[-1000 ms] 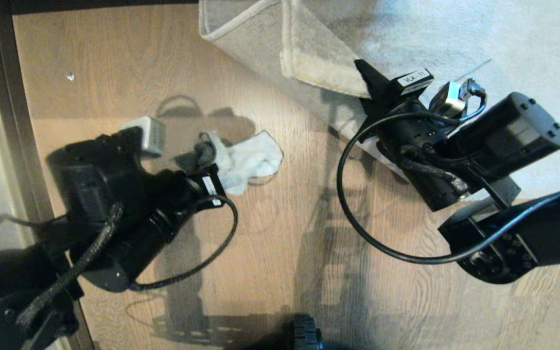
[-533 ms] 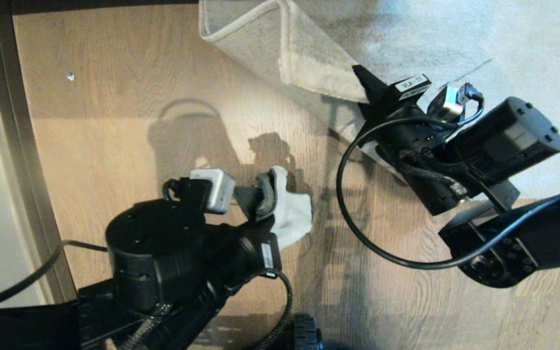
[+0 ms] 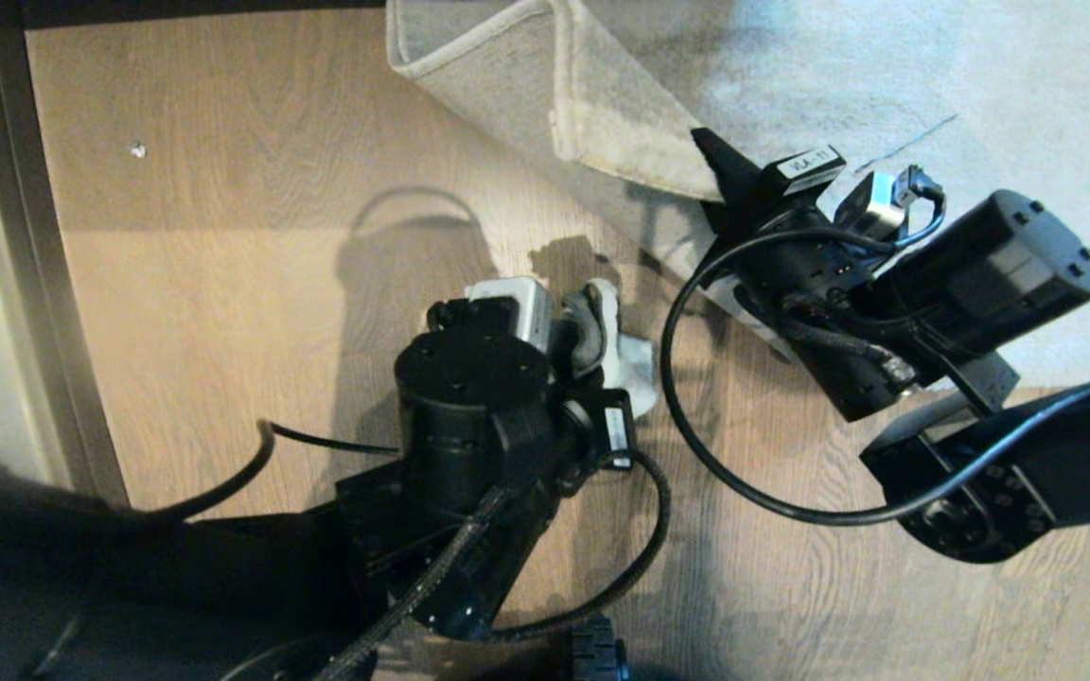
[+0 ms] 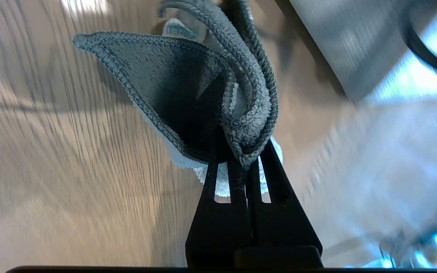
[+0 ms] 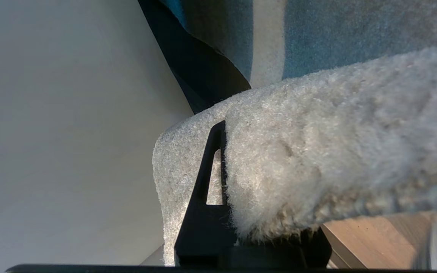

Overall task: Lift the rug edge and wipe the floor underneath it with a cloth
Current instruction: Wipe the floor under the carpet with a rag

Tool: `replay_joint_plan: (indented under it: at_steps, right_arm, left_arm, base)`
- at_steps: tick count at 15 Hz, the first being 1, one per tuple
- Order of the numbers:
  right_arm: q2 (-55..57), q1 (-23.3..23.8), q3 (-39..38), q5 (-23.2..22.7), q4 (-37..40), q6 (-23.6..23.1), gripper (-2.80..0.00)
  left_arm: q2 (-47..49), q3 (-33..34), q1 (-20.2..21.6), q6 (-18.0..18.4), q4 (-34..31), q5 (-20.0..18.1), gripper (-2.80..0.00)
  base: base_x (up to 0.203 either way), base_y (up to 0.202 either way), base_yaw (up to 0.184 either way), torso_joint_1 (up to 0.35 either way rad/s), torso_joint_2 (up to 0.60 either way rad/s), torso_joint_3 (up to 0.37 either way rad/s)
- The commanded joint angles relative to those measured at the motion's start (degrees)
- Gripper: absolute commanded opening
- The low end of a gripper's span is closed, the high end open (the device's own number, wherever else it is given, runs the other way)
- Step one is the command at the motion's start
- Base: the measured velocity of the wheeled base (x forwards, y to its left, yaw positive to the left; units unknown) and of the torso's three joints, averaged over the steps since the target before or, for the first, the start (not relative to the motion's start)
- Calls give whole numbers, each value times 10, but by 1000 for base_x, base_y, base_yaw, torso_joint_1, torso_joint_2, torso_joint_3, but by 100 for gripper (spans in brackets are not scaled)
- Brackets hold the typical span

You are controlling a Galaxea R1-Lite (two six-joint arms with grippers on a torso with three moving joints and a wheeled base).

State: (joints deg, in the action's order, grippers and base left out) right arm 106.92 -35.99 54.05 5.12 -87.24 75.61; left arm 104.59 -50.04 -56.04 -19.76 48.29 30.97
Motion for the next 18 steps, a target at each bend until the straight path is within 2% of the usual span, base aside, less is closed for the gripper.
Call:
replay_joint_plan:
  at_steps: [1, 6, 12, 18]
  right_arm:
    - [-4, 4, 1, 0, -27, 4, -280]
    - [-9, 20, 2, -3, -27, 14, -280]
    - [-11, 21, 1, -11, -27, 14, -280]
    - [-15, 21, -1, -12, -27, 14, -280]
  left_arm:
    - [41, -47, 36, -1, 3, 12, -280]
    - [46, -76, 136, 2, 3, 23, -280]
    - [48, -184, 220, 0, 4, 42, -280]
    - [-10, -181, 286, 2, 2, 43, -280]
  base:
    - [0, 0, 0, 0, 0, 0]
    - [0, 0, 0, 0, 0, 0]
    - [0, 0, 0, 0, 0, 0]
    - [0, 0, 0, 0, 0, 0]
